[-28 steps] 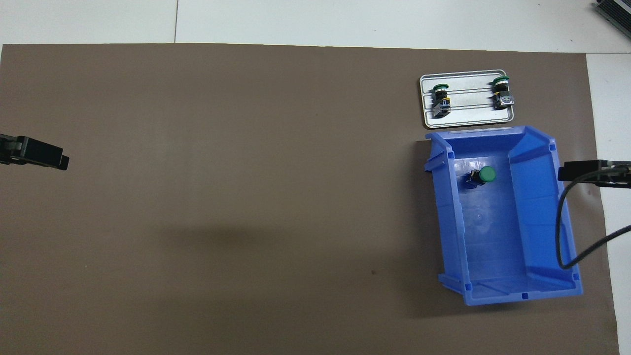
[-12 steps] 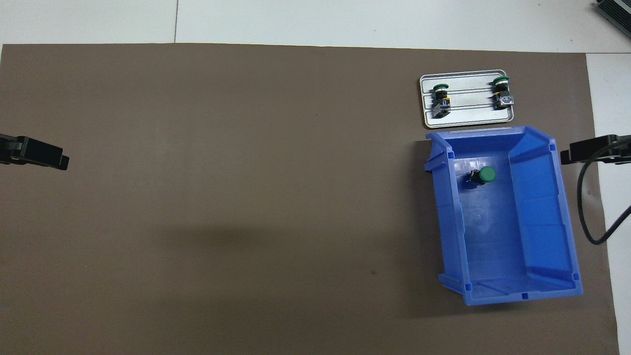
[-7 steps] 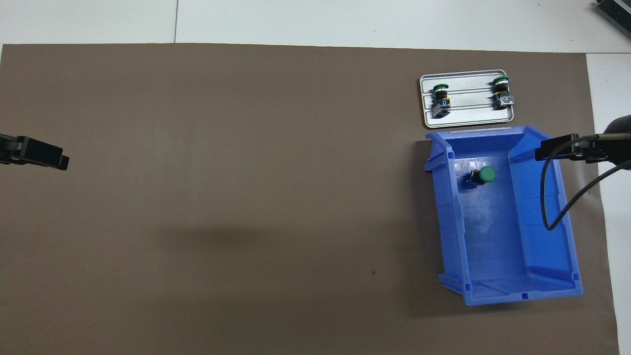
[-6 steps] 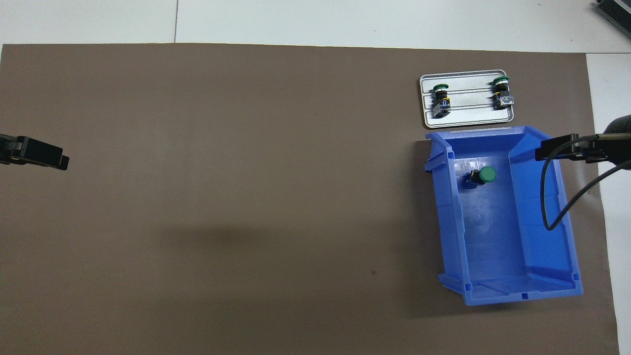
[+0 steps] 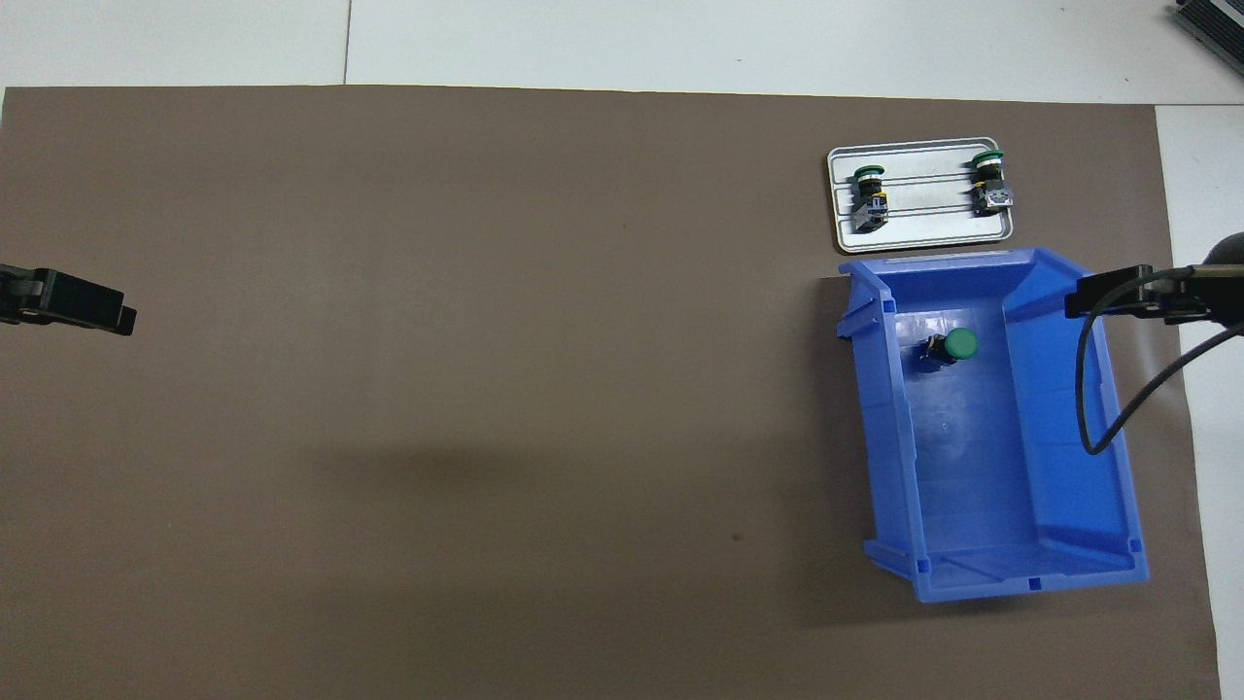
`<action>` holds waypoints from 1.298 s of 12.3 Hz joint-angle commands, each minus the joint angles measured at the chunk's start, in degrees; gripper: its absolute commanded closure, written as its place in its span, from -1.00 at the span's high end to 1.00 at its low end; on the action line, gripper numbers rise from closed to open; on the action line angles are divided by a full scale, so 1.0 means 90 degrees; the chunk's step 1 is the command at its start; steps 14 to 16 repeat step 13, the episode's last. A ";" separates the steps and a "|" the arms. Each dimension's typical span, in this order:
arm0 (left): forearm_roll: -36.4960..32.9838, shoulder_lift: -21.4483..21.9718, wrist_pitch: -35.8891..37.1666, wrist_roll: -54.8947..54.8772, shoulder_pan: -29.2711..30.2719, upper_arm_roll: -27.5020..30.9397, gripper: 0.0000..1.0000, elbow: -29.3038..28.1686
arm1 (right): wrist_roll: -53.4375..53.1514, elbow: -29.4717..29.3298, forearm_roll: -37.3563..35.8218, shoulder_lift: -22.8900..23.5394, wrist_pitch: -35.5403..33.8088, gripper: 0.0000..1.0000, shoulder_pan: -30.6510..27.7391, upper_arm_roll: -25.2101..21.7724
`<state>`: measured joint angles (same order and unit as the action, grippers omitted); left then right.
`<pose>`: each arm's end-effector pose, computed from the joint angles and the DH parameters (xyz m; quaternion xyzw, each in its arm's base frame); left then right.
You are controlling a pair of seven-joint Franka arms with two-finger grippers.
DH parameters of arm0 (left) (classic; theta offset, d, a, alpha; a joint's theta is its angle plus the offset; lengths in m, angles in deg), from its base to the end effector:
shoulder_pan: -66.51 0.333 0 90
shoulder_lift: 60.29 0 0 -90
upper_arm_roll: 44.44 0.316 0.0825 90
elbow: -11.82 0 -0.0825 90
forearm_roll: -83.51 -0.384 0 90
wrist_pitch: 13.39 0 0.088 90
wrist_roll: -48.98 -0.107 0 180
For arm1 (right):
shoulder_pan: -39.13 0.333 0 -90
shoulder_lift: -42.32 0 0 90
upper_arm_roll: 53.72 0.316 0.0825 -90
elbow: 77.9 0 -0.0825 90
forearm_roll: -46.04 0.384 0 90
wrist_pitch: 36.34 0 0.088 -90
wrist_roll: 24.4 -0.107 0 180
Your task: Place and press button with both arms
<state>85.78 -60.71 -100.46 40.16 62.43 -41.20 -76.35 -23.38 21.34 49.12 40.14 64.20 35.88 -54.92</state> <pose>0.5517 -0.0126 0.6311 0.9961 -0.0849 -0.0119 0.0205 0.5547 -0.0386 0.5853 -0.9986 0.0340 -0.0316 0.0255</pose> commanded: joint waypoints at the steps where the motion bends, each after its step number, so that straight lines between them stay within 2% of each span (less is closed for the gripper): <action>1: 0.0059 0.0175 0.0017 -0.0027 0.0063 -0.0019 1.00 -0.0184 | -0.0055 0.0175 -0.0107 -0.0071 0.0147 0.99 -0.0010 0.0035; 3: 0.0059 0.0175 0.0017 -0.0027 0.0063 -0.0019 1.00 -0.0184 | -0.0065 0.0166 -0.0127 -0.0042 0.0108 0.99 0.0146 -0.0091; 5: 0.0059 0.0175 0.0017 -0.0027 0.0063 -0.0019 1.00 -0.0184 | -0.0055 0.0127 -0.0146 -0.0022 0.0050 0.98 0.0719 -0.0791; 8: 0.0059 0.0175 0.0017 -0.0027 0.0063 -0.0019 1.00 -0.0184 | -0.0055 0.0117 -0.0156 -0.0022 -0.0087 0.99 0.0966 -0.1077; 16: 0.0059 0.0175 0.0017 -0.0027 0.0063 -0.0019 1.00 -0.0184 | -0.0065 -0.0001 -0.0137 -0.0022 -0.0292 0.99 0.0976 -0.1068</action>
